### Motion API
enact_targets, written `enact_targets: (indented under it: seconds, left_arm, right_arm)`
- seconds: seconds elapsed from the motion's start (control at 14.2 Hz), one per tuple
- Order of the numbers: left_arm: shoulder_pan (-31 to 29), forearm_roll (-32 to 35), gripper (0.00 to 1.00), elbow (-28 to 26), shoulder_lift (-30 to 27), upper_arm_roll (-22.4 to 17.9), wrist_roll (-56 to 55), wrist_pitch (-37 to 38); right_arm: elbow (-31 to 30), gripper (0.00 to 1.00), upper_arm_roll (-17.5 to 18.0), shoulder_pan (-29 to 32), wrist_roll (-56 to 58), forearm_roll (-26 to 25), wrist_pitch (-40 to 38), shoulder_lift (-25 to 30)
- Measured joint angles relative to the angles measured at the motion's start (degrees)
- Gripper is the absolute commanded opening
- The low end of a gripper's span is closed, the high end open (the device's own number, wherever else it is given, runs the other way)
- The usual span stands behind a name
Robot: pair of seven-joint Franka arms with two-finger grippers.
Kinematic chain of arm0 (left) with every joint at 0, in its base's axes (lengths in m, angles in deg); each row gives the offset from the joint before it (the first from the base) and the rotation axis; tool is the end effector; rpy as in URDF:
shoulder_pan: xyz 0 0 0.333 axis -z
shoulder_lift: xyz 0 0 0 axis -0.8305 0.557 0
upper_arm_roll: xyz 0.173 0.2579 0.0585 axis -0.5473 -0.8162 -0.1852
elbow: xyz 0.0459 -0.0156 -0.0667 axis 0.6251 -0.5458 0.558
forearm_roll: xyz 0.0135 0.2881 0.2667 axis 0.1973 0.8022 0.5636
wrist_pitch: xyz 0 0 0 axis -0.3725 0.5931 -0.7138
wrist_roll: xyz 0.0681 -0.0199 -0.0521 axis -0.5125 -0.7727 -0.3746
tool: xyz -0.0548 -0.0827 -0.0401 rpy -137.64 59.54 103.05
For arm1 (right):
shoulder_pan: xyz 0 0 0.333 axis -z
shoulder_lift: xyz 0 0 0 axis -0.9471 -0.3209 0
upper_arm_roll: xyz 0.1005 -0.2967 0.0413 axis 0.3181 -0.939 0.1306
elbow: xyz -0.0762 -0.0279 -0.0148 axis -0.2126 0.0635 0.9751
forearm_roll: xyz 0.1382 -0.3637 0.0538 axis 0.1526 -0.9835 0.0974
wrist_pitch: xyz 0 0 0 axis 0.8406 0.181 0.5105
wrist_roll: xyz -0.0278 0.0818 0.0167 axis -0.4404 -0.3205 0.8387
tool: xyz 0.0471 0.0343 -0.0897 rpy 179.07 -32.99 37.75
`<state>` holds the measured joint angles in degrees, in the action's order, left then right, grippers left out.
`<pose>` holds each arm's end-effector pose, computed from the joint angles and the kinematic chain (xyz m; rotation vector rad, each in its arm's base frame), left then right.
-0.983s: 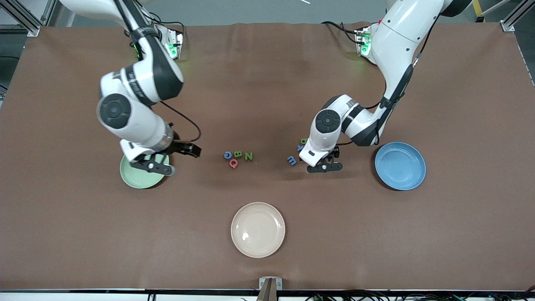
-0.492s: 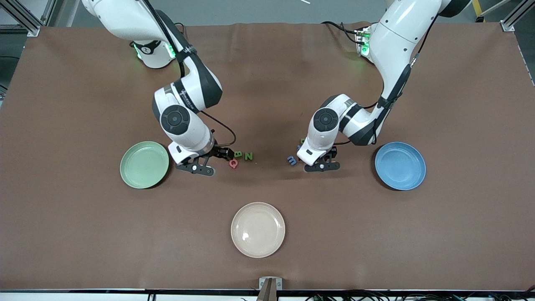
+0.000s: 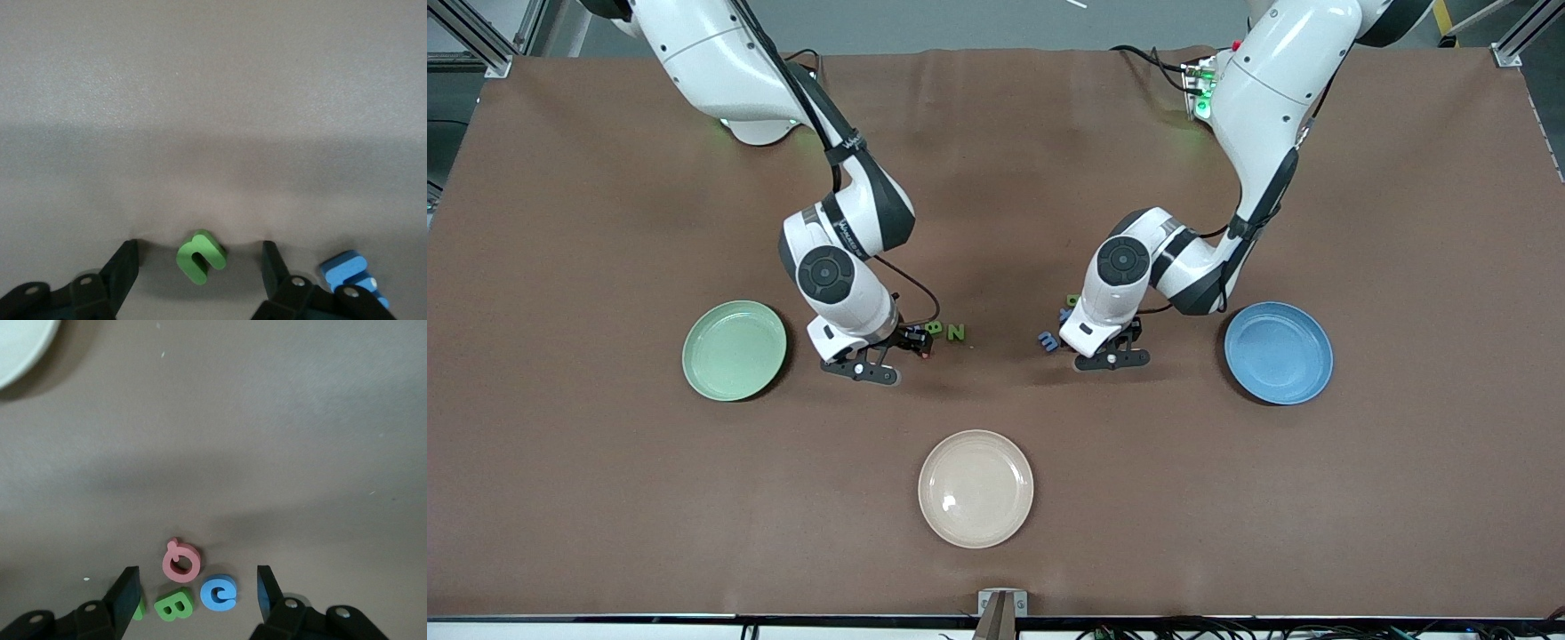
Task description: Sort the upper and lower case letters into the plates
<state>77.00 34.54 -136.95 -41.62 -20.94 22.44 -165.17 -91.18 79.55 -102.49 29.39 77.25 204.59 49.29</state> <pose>0.5270 -0.3570 0.1688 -3.1251 -0.1059 -0.0532 0.5646 0.3439 0.2348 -3.0618 0.3266 0.0845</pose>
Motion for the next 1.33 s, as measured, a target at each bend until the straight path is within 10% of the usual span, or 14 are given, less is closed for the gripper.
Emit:
enact_targets:
  seconds: [0.63,1.33]
  left_arm:
    - [0.0,0.0,0.14,0.8,-0.1,0.2,0.0,-0.1]
    - [-0.8,0.1,0.10,0.9,-1.6,0.1,0.6,1.3]
  right_arm:
    - [-1.8,0.74,0.0,-1.8,-0.2,-0.3,5.6,-2.8]
    - [-2.1,0.69,-0.5,-3.5,-0.3,-4.3,7.8,-4.4]
